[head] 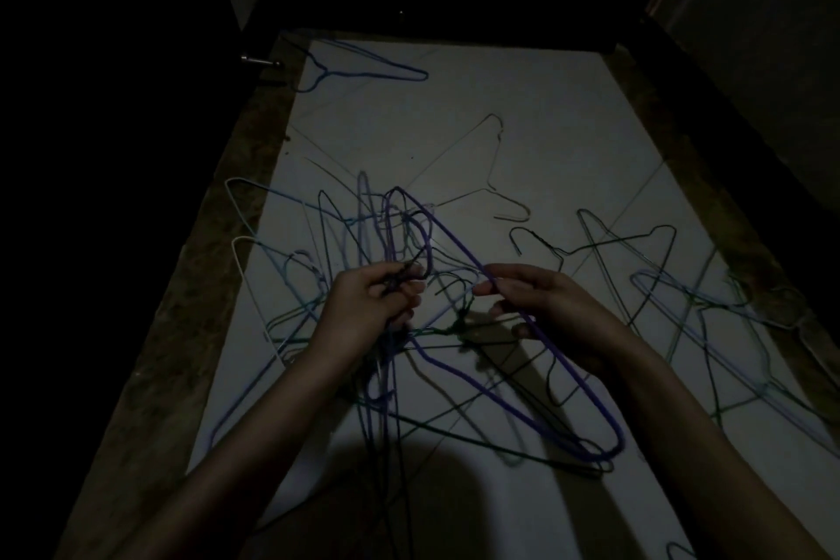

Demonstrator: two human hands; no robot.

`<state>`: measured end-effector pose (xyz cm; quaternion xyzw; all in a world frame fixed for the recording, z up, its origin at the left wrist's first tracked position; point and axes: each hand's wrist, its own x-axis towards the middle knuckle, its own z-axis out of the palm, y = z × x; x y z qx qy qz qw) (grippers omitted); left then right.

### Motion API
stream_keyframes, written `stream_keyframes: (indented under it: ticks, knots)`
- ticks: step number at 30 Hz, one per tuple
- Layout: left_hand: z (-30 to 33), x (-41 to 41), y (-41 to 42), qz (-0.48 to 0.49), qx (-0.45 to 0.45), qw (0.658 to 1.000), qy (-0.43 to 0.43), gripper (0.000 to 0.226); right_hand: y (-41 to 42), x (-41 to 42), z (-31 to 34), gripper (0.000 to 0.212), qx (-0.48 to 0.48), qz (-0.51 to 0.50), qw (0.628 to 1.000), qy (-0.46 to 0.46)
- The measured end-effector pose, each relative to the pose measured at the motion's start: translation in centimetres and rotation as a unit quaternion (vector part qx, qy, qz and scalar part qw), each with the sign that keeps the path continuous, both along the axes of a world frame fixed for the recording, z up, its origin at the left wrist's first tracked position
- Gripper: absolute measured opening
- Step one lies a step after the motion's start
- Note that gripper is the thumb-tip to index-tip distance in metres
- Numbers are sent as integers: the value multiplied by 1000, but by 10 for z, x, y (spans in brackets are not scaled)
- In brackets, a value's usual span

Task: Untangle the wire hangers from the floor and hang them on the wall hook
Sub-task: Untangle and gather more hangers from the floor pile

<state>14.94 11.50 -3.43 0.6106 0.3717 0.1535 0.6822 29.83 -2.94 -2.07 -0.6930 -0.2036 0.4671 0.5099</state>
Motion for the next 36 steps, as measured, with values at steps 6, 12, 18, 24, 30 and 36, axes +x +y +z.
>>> stream_keyframes:
  ticks: [6,12,18,24,30,36]
  knots:
    - [7,11,-17,-25,-99,993,-54,31,8,-7,2,21,-2,4,1000,-16]
    - [9,17,-19,-55,-65,992,-91,34,27,-10,2,25,19,47,997,-61]
    - [9,23,-4,-41,11,996,-83,23,49,16,-37,20,-11,3,991,-135]
    - [13,21,2,-67,-47,992,-95,18,64,46,-118,36,-166,86,912,-366]
    - [16,22,8,-42,-19,995,-94,14,69,41,-135,14,-185,94,874,-440]
    - [14,22,14,-8,47,994,-100,32,59,32,-136,28,-131,45,889,-437]
